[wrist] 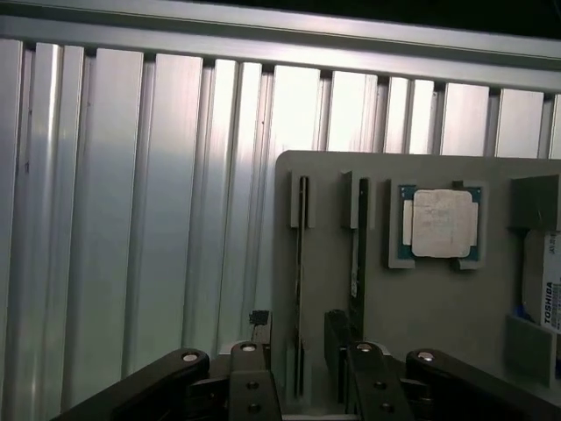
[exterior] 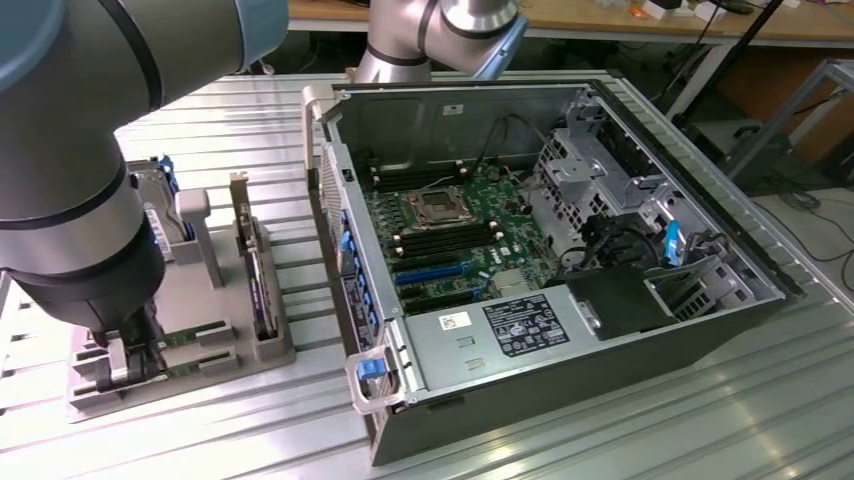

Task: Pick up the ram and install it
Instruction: 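Pick up the ram and move it above insertion slot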

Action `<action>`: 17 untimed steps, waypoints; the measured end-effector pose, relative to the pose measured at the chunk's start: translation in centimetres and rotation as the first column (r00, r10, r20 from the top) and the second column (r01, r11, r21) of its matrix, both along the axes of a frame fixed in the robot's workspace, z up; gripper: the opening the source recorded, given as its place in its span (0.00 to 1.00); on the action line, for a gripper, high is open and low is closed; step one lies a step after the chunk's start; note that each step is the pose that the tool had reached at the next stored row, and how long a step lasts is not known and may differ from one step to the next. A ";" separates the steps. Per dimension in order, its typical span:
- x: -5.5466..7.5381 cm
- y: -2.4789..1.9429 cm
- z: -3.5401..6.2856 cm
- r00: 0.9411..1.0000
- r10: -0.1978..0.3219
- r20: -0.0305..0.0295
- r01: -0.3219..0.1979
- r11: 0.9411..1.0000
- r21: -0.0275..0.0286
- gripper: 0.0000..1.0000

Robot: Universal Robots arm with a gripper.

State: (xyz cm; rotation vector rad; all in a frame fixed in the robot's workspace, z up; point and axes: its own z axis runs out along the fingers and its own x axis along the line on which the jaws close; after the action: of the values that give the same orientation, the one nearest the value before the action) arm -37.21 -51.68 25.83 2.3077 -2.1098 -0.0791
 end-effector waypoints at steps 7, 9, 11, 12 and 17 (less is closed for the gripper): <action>0.0 -0.19 -1.25 0.999 0.036 0.000 -0.036 0.999 0.000 0.38; 0.0 -0.19 -1.78 0.999 0.050 0.000 -0.050 0.999 0.000 0.38; 0.0 -0.20 -2.46 0.998 0.064 0.000 -0.064 0.998 0.000 0.38; 0.0 -0.19 -2.67 0.998 0.068 0.000 -0.068 0.998 0.000 0.38; 0.0 0.14 -3.60 0.997 0.083 0.000 -0.083 0.997 0.000 0.38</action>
State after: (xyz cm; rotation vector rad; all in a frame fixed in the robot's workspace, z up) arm -37.19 -51.54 22.23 2.3915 -2.0105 -0.0780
